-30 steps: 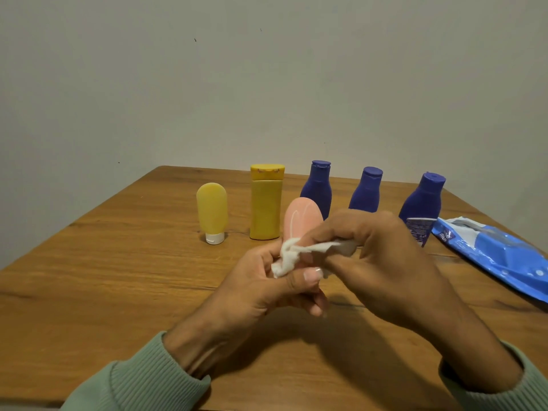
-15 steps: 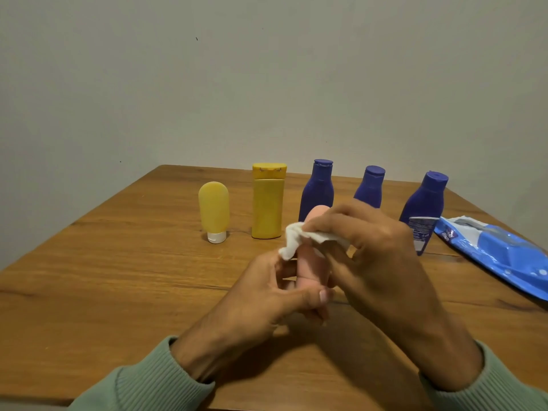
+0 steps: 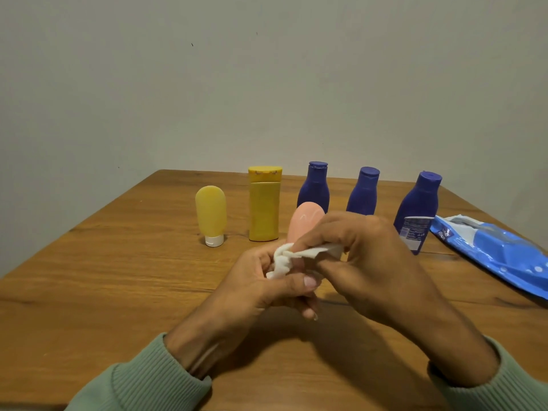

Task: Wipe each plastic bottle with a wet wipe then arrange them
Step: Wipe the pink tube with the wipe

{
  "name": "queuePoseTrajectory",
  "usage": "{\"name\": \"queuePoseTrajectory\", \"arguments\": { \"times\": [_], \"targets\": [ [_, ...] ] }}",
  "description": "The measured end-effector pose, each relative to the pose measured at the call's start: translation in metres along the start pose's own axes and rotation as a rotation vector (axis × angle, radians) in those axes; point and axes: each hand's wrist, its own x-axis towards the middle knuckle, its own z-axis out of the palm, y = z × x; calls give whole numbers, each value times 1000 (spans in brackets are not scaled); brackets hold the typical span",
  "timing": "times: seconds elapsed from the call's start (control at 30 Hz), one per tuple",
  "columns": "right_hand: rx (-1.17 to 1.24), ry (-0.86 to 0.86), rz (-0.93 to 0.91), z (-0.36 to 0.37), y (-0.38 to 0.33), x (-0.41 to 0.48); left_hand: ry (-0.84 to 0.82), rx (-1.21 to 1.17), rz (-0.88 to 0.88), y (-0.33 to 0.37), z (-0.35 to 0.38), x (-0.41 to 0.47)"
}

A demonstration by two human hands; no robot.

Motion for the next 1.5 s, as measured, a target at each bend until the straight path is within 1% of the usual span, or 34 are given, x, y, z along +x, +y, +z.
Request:
{"name": "queuePoseTrajectory", "arguments": {
  "times": [0.07,0.23,0.37,0.47,0.6,0.77,0.93,1.1,1.23,1.3,1.43,1.5],
  "targets": [
    [-36,86,-38,4,5,-1,-8,8,0,-1,1,-1],
    [-58,238,-92,13,13,-3,26,32,-51,-1,2,-4],
    [-69,307,-106,19,17,-4,53,60,-68,1,1,-3],
    [-80,373,-116,15,21,-2,39,75,-80,1,1,-2],
    [-120,459,-101,7,26,2,7,29,-98,1,2,-3],
    [-79,431,-85,7,29,2,-8,15,-104,-1,2,-3],
    [-37,460,-43,2,33,7,-24,-45,-128,2,2,-4],
    [76,340,-52,7,28,4,-4,-139,-122,4,1,-4],
    [70,416,-52,5,30,5,-51,-165,-140,6,2,-5],
    [77,435,-44,6,30,4,-47,-178,-141,6,3,-5],
    [133,370,-16,11,27,4,5,-210,-90,6,1,-3],
    [159,354,-6,10,25,4,-6,-224,-86,6,1,-3]
  ]
}}
